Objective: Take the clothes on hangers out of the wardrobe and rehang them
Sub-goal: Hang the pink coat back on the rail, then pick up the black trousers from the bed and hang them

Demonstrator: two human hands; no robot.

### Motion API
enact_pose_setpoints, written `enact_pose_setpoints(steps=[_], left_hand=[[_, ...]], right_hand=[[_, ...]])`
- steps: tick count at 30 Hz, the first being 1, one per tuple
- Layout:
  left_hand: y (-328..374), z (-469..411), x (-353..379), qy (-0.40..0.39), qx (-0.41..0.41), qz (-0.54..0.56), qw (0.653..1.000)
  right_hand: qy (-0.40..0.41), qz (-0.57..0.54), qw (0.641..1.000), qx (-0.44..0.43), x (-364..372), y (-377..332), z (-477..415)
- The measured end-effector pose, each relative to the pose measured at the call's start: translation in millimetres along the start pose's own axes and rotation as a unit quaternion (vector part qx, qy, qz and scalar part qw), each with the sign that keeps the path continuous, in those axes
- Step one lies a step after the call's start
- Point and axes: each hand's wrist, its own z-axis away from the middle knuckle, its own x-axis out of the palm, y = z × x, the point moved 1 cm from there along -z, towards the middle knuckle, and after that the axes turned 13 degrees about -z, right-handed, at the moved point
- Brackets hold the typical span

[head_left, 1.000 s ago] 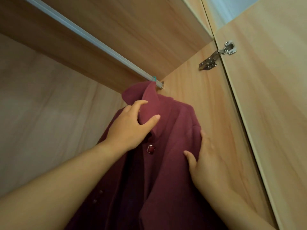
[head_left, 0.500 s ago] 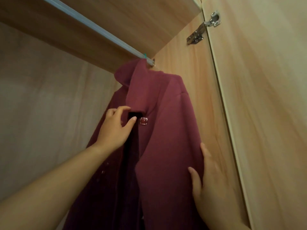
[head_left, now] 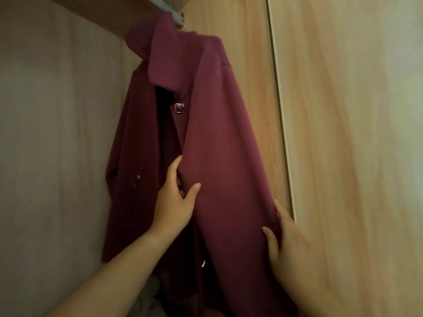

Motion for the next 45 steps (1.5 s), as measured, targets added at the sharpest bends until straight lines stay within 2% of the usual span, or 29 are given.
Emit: enact_pose_setpoints(steps=[3, 6, 9, 12, 17, 21, 26, 33, 37, 41, 45], left_hand=[[-2, 24, -3, -0.047, -0.034, -0.065, 0.996], [3, 58, -4, -0.095, -0.024, -0.164, 0.982], [16, 101, 0, -0.137, 0.034, -0.231, 0.963], [35, 148, 14, -0.188, 0.114, -0.261, 0.94], [86, 233, 52, -0.287, 0.191, -0.22, 0.913], [139, 313, 93, -0.36, 0.22, -0.154, 0.894], [240, 417, 158, -0.44, 0.283, -0.085, 0.848], [422, 556, 232, -0.506, 0.349, 0.042, 0.788], [524, 625, 262, -0.543, 0.395, 0.112, 0.733], [602, 675, 294, -0.567, 0.435, 0.135, 0.686], [641, 703, 345, -0.579, 0.451, 0.114, 0.67]], right_hand=[[-0.046, 0.006, 0.996, 0.073, -12, 5, 34], [-0.056, 0.033, 0.993, 0.1, -36, -2, 63], [-0.128, 0.077, 0.982, 0.113, -73, -17, 87], [-0.194, 0.169, 0.96, 0.109, -113, -28, 113], [-0.22, 0.264, 0.931, 0.119, -197, -30, 177], [-0.208, 0.335, 0.898, 0.194, -290, -31, 239], [-0.192, 0.396, 0.851, 0.286, -432, -42, 306], [-0.113, 0.484, 0.76, 0.417, -643, -85, 389], [-0.067, 0.511, 0.713, 0.476, -738, -108, 426], [-0.028, 0.518, 0.68, 0.518, -809, -110, 450], [-0.03, 0.513, 0.661, 0.547, -867, -77, 459]])
